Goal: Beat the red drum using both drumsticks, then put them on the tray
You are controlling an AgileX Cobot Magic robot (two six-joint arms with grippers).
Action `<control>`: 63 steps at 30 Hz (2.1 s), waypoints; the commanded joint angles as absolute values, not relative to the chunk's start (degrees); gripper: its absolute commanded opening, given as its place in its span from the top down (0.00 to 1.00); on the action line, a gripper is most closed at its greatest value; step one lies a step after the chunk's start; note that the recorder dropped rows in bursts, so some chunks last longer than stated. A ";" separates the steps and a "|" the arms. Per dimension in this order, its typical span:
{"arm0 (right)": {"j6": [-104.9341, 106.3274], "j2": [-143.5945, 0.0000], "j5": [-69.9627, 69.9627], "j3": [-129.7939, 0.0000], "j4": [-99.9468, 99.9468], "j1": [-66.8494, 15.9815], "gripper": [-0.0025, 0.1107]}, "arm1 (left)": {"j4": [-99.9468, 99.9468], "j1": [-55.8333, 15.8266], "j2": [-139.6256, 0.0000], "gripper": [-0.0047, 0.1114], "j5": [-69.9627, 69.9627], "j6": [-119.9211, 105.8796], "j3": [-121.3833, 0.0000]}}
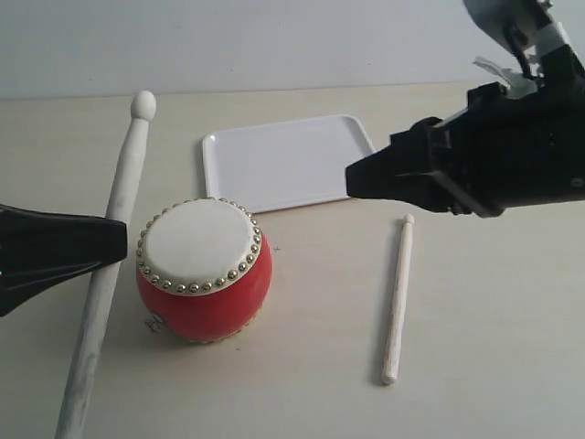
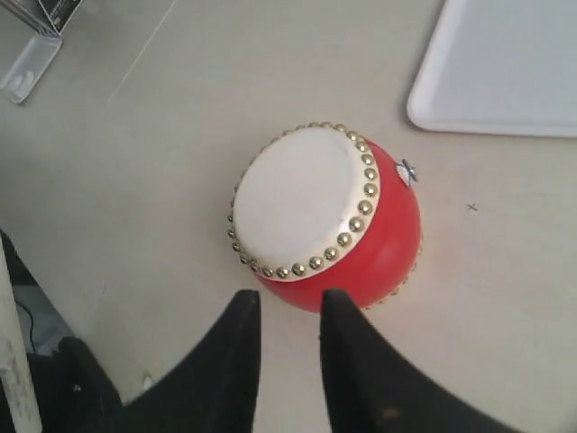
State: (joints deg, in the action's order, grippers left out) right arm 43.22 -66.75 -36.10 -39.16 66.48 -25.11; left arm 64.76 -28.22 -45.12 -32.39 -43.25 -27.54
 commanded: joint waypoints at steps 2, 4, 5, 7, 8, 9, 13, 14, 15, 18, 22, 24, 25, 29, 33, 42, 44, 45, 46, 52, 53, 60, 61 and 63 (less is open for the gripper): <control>47.86 -68.77 -28.07 -39.96 76.85 -30.09 0.61 | 65.22 -27.99 -44.78 0.96 -31.12 -43.15 -27.32; 53.40 -69.91 -27.95 -39.96 83.07 -30.78 0.56 | 65.22 -27.99 -44.78 0.96 -31.12 -43.15 -27.32; 56.74 -70.74 -29.47 -39.96 86.99 -31.29 0.54 | 65.38 -27.99 -44.78 0.96 -30.96 -43.02 -27.32; 63.85 -73.05 -32.10 -39.96 95.38 -32.42 0.51 | 65.84 -27.99 -44.78 0.96 -30.08 -43.02 -27.32; 67.20 -74.14 -33.44 -39.96 99.77 -32.94 0.51 | 65.84 -27.99 -44.78 0.96 -29.78 -43.02 -27.32; 69.76 -75.63 -34.42 -39.96 99.95 -33.61 0.50 | 65.84 -27.99 -44.78 0.96 -29.49 -43.02 -27.32; 70.40 -81.86 -37.90 -44.48 99.95 -36.11 0.50 | 65.20 -27.99 -45.40 0.96 -29.37 -44.88 -27.10; 70.40 -82.84 -37.90 -45.66 99.95 -36.63 0.50 | 65.20 -27.99 -45.54 0.96 -28.87 -44.88 -26.69; 70.40 -83.78 -37.78 -47.13 99.95 -37.02 0.48 | 65.54 -27.99 -45.80 0.96 -28.35 -44.88 -26.20; 70.40 -86.21 -38.14 -50.97 99.95 -38.00 0.44 | 65.69 -27.99 -45.96 0.96 -26.28 -44.71 -24.58; 70.26 -86.78 -37.81 -53.02 99.95 -38.00 0.44 | 66.96 -27.99 -45.96 0.96 -21.94 -44.32 -23.70; 70.26 -86.78 -37.81 -53.02 99.95 -38.00 0.44 | 68.91 -27.99 -46.06 0.96 -20.36 -44.44 -23.70; 70.26 -86.90 -37.81 -52.98 99.95 -38.00 0.44 | 70.35 -27.99 -46.06 0.96 -19.52 -44.61 -23.70; 70.17 -88.78 -42.04 -53.18 99.95 -38.00 0.44 | 72.41 -27.99 -46.20 0.96 -18.46 -46.86 -23.70; 70.32 -91.64 -46.34 -54.66 99.95 -38.00 0.44 | 72.63 -27.99 -47.44 0.96 -19.73 -47.59 -23.70; 70.32 -94.63 -45.27 -59.18 99.95 -40.24 0.41 | 73.72 -27.99 -48.72 0.96 -20.95 -47.59 -23.70; 70.32 -95.80 -44.21 -60.56 99.95 -41.68 0.41 | 73.84 -27.99 -48.72 0.96 -20.95 -47.72 -23.70; 70.32 -96.25 -43.70 -61.12 99.95 -42.18 0.41 | 73.84 -27.99 -48.72 0.96 -20.95 -47.72 -23.70; 70.32 -96.81 -43.03 -61.71 99.95 -42.73 0.41 | 73.84 -27.99 -48.72 0.96 -20.95 -47.72 -23.70; 69.85 -98.78 -41.72 -63.76 99.95 -44.66 0.43 | 73.84 -27.99 -48.72 0.96 -20.95 -47.72 -23.70; 69.85 -99.06 -41.61 -63.83 99.95 -44.66 0.45 | 73.84 -27.99 -48.72 0.96 -20.95 -47.72 -23.70; 69.85 -99.16 -41.72 -63.90 99.95 -44.66 0.68 | 73.84 -27.99 -48.72 0.96 -20.95 -47.72 -23.70; 69.85 -99.16 -41.72 -63.90 99.95 -44.66 0.73 | 73.84 -27.99 -48.72 0.96 -20.95 -47.72 -23.70; 69.85 -99.16 -41.88 -63.90 99.95 -44.66 0.84 | 73.84 -27.99 -48.72 0.96 -20.95 -47.95 -23.70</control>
